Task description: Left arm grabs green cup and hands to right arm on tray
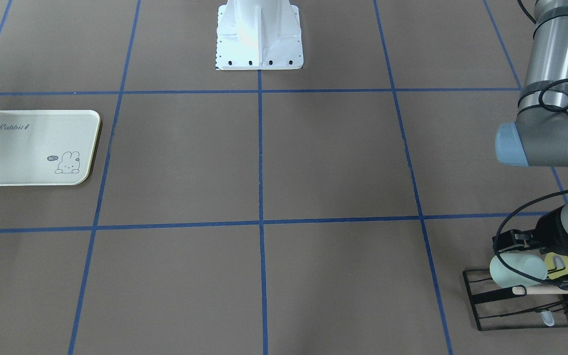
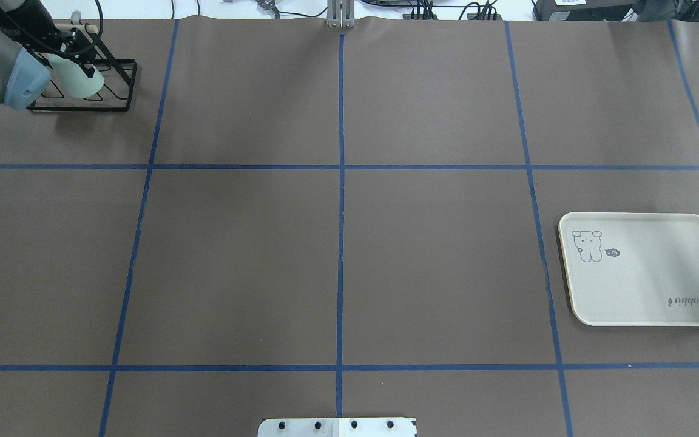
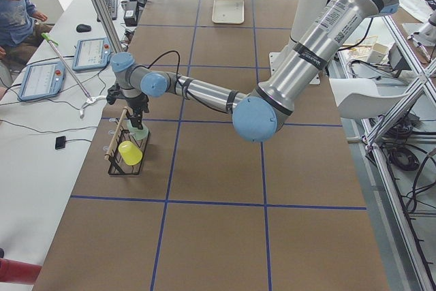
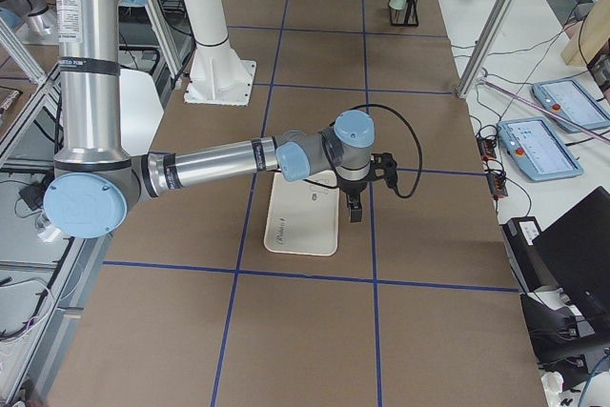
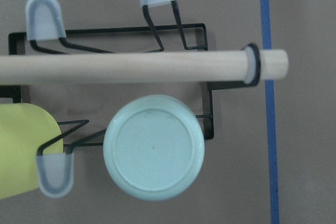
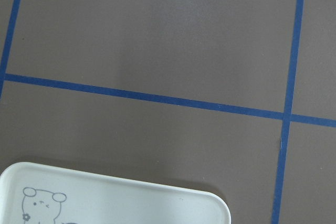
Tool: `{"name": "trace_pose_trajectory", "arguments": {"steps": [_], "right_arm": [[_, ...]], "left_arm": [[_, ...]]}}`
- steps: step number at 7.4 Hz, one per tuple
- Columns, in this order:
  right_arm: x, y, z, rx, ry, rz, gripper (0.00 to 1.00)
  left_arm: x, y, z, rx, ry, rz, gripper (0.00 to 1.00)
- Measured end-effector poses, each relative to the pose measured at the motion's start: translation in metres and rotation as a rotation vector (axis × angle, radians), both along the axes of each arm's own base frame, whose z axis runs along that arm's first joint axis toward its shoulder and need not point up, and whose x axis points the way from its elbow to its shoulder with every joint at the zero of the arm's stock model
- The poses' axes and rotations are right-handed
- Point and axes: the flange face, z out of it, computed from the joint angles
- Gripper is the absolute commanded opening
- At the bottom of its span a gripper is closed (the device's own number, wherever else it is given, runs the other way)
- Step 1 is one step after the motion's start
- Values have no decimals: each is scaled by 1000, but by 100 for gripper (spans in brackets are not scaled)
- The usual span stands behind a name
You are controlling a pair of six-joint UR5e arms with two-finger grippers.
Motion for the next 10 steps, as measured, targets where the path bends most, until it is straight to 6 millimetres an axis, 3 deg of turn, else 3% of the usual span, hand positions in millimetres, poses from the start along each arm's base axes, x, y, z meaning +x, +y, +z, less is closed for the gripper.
{"name": "trace_pose_trajectory", "arguments": {"steps": [1,2,3,5,6,7,8,9,10], "right_arm": [[0,0,1,-2,0,0,100],[0,0,2,-2,1,0,100],[0,0,2,-2,0,-1,100],[-1,0,2,-1,0,-1,100],[-1,0,2,-1,0,-2,100],[-1,0,2,-1,0,-2,100],[-1,0,2,-2,0,-2,100],[-1,0,2,-2,1,-3,100],[-1,0,2,-2,0,-3,100]], "left_arm": [[3,-5,4,5,-11,-2,99],[5,-7,7,10,-14,-3,90],[5,-9,8,11,-16,-3,67],[7,-11,8,13,-16,-3,53],[7,-12,6,15,-17,-2,36],[6,-13,3,19,-17,-3,24],[4,-15,0,24,-15,-5,25],[0,-16,-4,30,-14,-9,67],[-2,-17,-5,32,-13,-13,93]]}}
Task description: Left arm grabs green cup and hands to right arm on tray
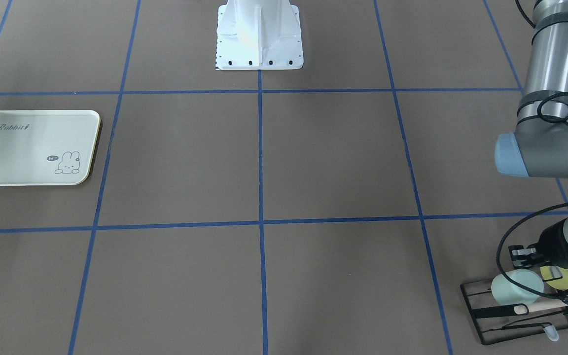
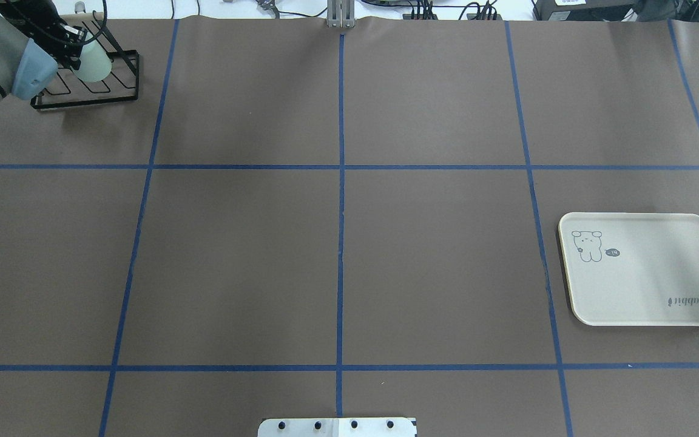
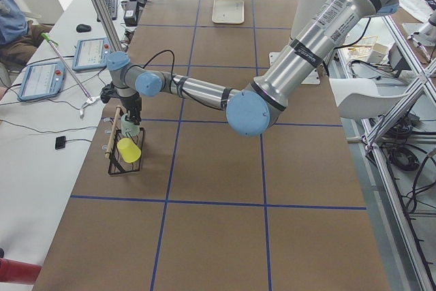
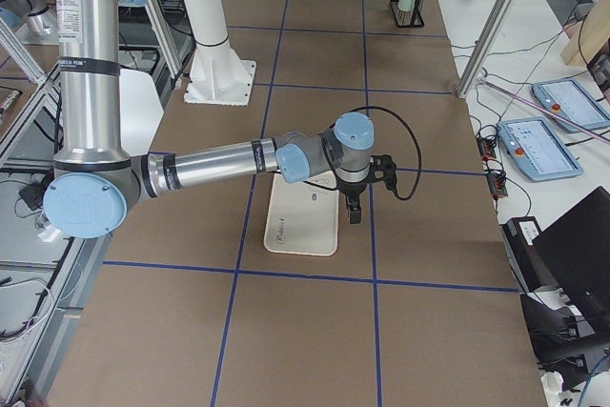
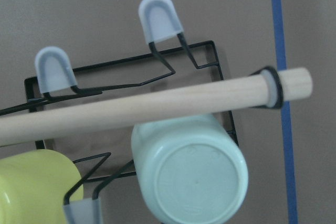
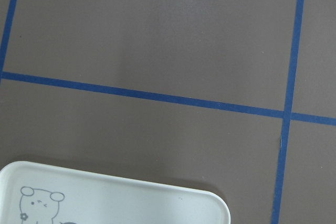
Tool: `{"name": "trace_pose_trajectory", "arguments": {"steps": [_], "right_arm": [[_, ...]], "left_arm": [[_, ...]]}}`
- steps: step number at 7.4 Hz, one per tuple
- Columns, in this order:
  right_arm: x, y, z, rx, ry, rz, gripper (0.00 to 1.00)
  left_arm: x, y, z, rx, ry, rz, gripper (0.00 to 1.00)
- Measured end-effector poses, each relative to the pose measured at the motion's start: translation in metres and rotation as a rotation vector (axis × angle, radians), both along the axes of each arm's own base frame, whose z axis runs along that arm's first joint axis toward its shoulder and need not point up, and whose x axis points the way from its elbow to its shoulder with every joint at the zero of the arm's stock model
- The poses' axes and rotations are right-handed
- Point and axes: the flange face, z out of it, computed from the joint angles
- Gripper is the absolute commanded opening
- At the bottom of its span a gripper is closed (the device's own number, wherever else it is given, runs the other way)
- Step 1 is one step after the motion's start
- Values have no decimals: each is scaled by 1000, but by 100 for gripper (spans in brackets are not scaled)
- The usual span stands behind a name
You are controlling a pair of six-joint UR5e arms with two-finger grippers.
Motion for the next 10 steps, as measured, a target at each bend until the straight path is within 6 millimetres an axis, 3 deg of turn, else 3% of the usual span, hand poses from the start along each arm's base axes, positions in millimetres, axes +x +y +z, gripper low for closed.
{"name": "trace_pose_trajectory", "arguments": {"steps": [1,10], "right_arm": [[0,0,0,0,-1,0,100],[-4,1,1,-4,-2,-7,100]], "left_arm": [[-2,-1,0,2,-2,-3,100],[3,-10,-2,-20,-32,-43,99]]}}
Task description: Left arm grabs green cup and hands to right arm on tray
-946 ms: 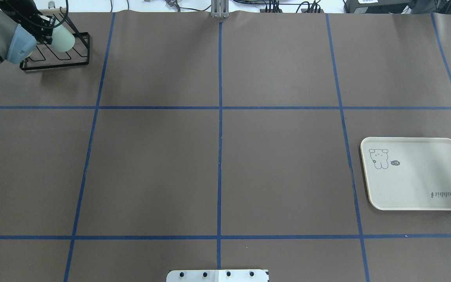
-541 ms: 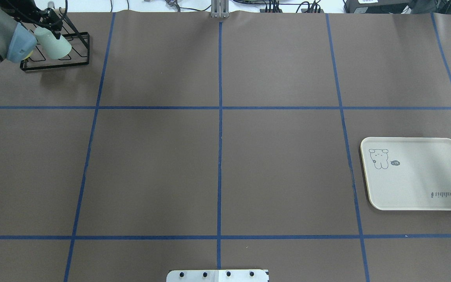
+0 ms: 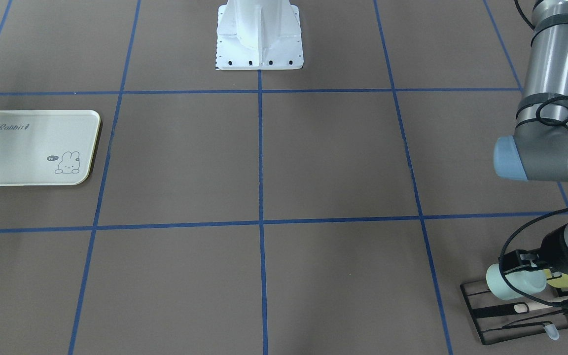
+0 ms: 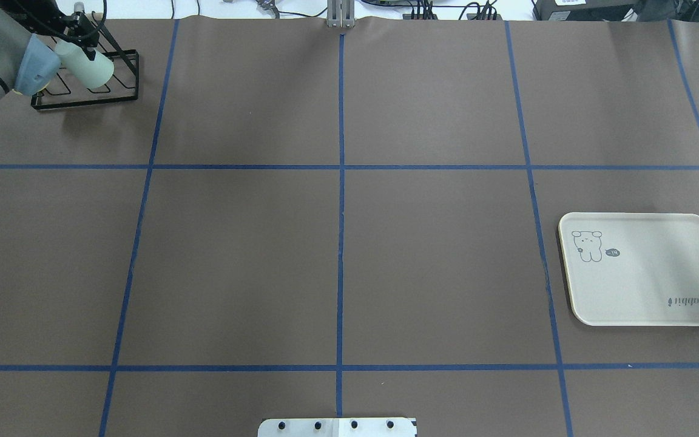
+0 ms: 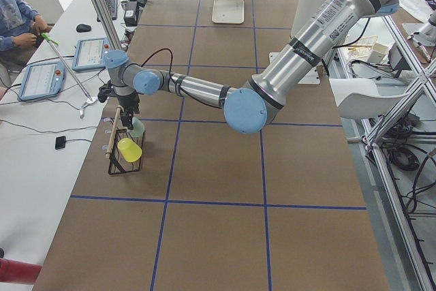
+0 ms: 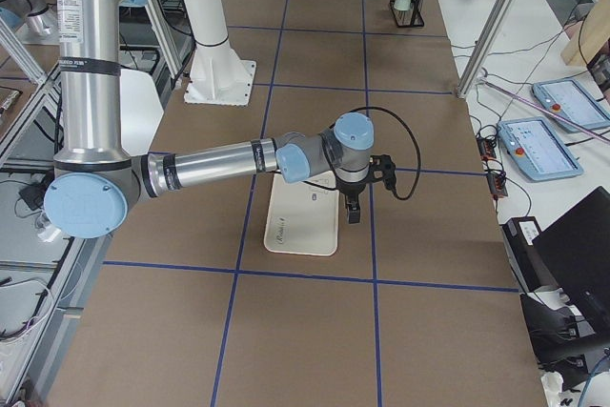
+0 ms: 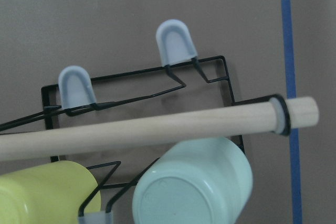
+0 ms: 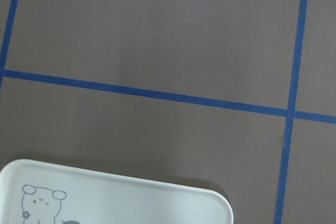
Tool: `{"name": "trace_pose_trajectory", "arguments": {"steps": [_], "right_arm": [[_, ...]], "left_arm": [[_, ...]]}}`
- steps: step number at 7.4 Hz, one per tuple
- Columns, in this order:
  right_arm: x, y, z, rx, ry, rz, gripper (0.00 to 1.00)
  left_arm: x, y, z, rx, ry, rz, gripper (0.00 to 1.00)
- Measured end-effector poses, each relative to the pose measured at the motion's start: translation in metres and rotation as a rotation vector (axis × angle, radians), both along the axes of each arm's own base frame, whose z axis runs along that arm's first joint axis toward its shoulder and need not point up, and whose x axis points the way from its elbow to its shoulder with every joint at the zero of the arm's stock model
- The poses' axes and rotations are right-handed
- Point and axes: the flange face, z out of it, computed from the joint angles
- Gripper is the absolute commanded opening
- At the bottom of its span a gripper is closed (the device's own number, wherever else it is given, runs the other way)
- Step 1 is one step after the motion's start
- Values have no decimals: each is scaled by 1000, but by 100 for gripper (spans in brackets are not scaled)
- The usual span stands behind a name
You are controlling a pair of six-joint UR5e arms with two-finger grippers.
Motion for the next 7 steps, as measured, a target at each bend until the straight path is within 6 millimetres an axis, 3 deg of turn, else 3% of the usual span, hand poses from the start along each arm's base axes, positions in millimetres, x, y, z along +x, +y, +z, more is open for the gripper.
{"name": "trace_pose_trajectory", "arguments": {"steps": [4,7], "right_arm": [[-1,0,0,-1,0,-1,100],[-3,0,0,-1,-1,-5,100]], "left_arm": [[8,-5,2,-15,-5,6,99],[16,-4,-8,-18,3,-1,99]]}}
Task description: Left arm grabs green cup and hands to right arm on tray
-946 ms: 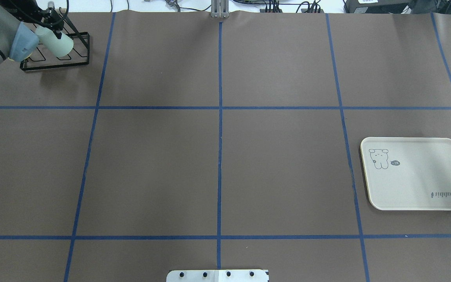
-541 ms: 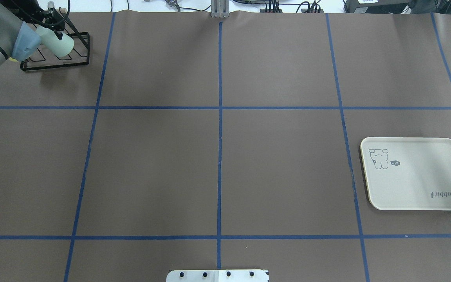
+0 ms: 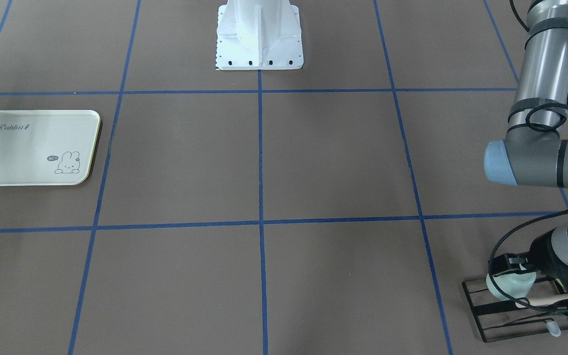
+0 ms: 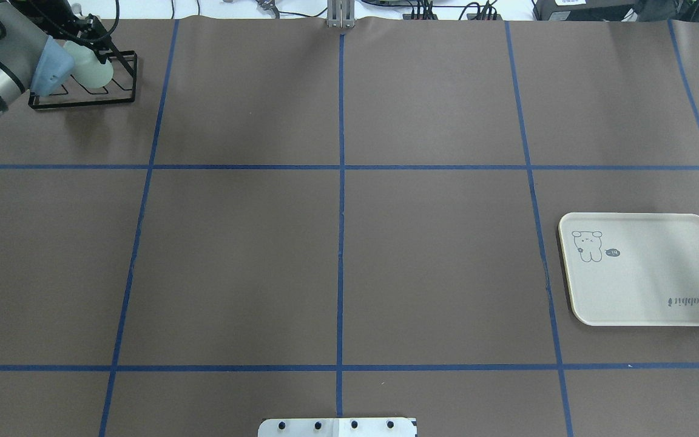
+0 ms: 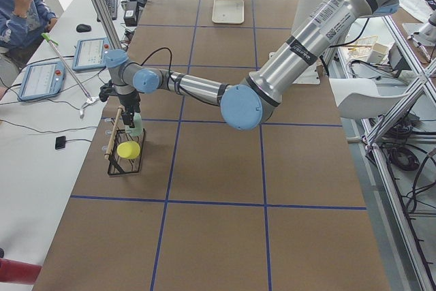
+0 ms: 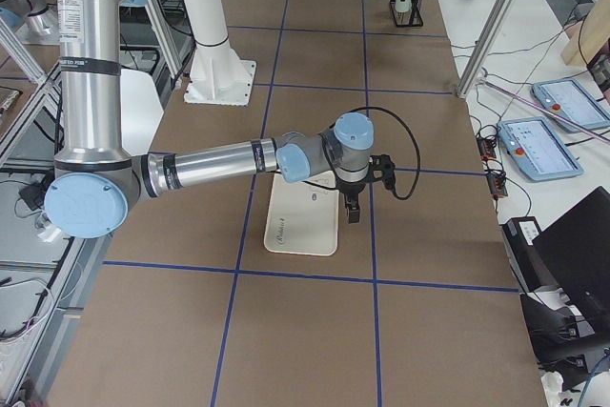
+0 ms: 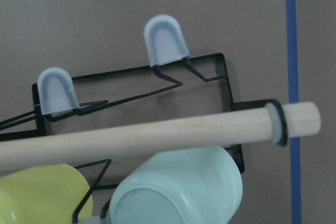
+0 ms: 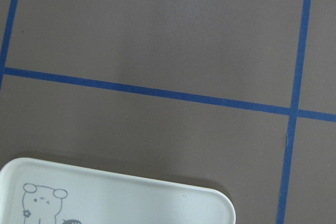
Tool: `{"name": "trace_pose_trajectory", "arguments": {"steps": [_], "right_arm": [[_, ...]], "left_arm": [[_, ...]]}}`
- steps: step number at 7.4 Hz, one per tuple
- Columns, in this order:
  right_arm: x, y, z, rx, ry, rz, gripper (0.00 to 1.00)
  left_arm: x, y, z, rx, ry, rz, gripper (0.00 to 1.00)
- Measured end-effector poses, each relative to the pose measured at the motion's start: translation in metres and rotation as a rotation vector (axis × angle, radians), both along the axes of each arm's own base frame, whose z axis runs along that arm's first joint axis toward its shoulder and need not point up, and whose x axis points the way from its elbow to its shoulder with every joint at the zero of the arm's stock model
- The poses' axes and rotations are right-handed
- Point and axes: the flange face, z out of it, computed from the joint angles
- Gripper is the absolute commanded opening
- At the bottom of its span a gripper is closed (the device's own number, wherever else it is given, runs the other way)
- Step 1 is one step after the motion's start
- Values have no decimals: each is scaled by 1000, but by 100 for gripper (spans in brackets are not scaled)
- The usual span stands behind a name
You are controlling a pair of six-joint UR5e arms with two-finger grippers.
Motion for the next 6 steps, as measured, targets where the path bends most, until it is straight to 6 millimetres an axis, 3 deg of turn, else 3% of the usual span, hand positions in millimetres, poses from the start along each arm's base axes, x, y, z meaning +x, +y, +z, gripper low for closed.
{"name": "trace_pose_trajectory", "arguments": {"steps": [4,6], "right_arm": [[-2,1,0,-2,-2,-3,100],[-2,1,0,-3,-3,-4,100]], "left_arm": [[-2,0,0,-4,0,-6,98],[-2,0,3,-7,-2,-7,93]]}}
